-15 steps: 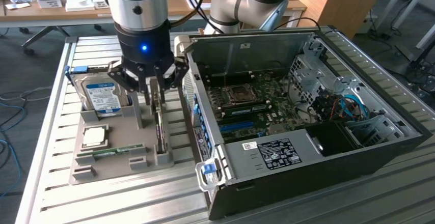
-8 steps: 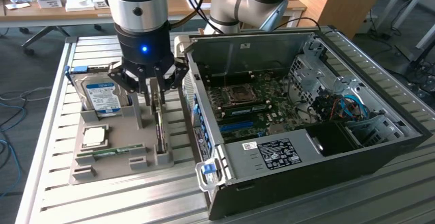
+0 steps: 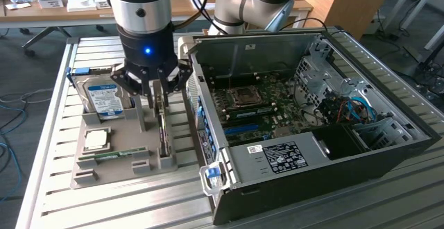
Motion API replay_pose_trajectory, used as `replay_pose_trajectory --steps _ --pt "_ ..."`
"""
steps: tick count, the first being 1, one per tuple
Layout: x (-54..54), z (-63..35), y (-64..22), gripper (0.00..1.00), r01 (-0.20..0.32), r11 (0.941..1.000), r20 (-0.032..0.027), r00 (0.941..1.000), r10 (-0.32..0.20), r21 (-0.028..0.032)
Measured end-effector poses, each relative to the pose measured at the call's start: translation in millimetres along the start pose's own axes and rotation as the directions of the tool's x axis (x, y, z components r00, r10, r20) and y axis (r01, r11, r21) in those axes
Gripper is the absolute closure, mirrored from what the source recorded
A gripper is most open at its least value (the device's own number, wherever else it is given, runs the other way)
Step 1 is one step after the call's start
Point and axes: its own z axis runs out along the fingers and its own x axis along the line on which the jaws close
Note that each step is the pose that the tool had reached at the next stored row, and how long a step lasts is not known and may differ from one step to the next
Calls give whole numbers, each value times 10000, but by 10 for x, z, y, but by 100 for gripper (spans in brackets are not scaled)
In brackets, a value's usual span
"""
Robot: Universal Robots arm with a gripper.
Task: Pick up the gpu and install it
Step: 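Pick up the gpu and move the gpu toward the slot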
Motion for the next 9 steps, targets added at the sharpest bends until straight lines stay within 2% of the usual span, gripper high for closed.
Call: replay_pose_trajectory --steps 9 --pt "2 56 -3 64 0 10000 -2 10000 0 2"
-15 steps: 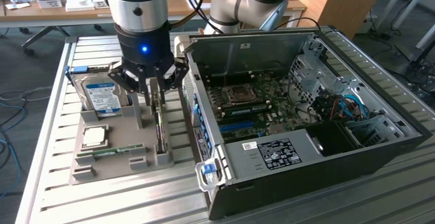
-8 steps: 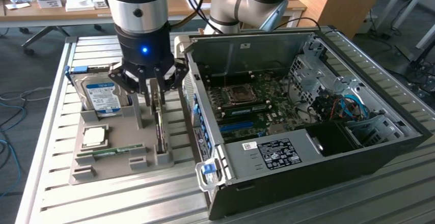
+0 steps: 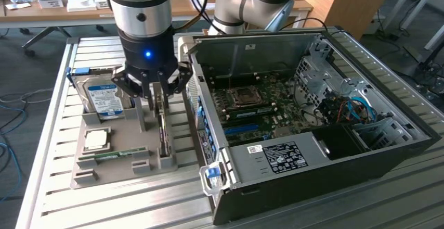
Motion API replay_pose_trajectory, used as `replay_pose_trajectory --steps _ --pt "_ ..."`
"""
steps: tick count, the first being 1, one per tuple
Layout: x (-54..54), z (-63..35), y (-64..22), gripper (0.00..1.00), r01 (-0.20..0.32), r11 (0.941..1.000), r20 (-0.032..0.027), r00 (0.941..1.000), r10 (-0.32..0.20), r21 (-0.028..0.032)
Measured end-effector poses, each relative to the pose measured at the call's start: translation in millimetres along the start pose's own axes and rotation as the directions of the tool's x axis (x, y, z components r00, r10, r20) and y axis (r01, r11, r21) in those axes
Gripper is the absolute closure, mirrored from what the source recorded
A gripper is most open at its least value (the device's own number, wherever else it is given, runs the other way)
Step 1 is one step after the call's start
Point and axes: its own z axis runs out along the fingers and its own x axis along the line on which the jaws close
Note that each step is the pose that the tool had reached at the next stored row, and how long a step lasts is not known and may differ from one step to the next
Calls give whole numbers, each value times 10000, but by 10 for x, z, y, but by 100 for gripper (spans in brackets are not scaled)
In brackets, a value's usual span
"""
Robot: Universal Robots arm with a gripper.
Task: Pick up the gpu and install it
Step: 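Pick up the gpu and move the gpu toward the slot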
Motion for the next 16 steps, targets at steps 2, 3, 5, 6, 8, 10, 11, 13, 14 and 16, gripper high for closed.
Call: replay_pose_trajectory --steps 2,3,5,6,8,10,11,13,14,16 --pt "0 9 0 64 0 10000 0 10000 0 1" --pt "0 12 -1 64 0 10000 -2 10000 0 2" --pt "0 12 -1 64 0 10000 -2 10000 0 2" --pt "0 12 -1 64 0 10000 -1 10000 0 2" --pt "0 13 -1 64 0 10000 0 10000 0 0" --pt "0 18 -1 64 0 10000 2 10000 0 -2" --pt "0 25 -1 64 0 10000 3 10000 0 -3" --pt "1 43 -2 64 0 10000 0 10000 0 1" --pt "1 55 -2 64 0 10000 0 10000 0 0" --pt "2 78 -4 64 0 10000 0 10000 0 0"
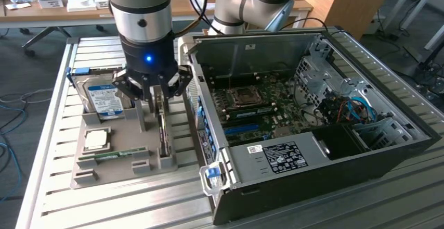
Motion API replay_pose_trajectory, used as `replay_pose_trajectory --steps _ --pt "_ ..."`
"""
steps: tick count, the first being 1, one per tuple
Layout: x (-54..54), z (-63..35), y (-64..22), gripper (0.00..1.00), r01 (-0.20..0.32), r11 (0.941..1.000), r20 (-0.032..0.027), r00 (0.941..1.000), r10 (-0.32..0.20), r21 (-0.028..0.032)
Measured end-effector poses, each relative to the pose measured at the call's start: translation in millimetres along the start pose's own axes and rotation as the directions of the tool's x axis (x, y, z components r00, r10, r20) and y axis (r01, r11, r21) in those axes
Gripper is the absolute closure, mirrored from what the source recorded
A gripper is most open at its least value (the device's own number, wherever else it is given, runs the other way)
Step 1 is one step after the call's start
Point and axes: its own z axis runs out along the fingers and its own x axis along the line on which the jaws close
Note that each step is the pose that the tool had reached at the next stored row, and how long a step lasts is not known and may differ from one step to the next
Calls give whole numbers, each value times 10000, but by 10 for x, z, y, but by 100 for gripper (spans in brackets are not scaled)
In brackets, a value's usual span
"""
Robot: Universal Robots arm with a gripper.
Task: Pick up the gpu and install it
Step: 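Pick up the gpu and move the gpu toward the slot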
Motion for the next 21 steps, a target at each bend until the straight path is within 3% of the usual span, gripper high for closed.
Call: replay_pose_trajectory --steps 13,21 --pt "20 45 -10 64 1 10000 0 10000 -1 1" --pt "18 61 -64 64 0 10000 1 10000 0 -1"
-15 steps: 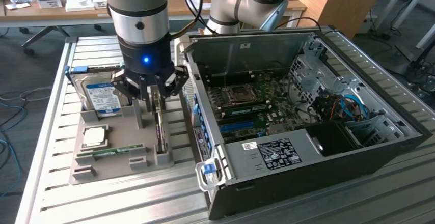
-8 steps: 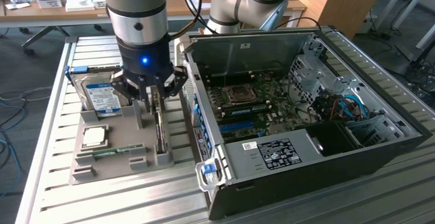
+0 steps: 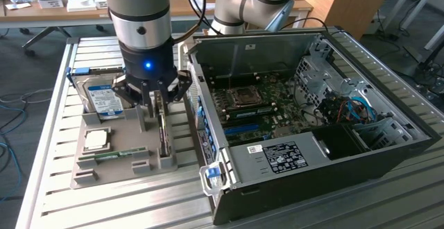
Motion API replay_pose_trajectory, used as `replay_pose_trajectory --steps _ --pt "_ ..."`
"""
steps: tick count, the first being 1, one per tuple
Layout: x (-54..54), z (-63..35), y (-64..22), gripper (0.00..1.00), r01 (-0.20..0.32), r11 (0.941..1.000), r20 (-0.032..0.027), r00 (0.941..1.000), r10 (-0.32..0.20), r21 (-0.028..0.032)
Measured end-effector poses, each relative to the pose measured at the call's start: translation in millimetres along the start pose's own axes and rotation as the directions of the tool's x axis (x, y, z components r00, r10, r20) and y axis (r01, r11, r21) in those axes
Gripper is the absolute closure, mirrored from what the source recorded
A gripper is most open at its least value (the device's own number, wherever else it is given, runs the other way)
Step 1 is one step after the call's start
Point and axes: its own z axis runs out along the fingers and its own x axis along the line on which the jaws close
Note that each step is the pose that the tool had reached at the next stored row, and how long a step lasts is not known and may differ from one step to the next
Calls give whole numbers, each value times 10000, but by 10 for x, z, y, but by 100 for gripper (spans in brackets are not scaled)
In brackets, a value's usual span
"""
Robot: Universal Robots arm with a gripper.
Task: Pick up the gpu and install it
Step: 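Pick up the gpu and move the gpu toward the slot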
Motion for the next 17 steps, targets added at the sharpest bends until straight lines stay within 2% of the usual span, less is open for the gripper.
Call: replay_pose_trajectory --steps 17 --pt "1 26 -3 64 0 10000 0 10000 0 1"
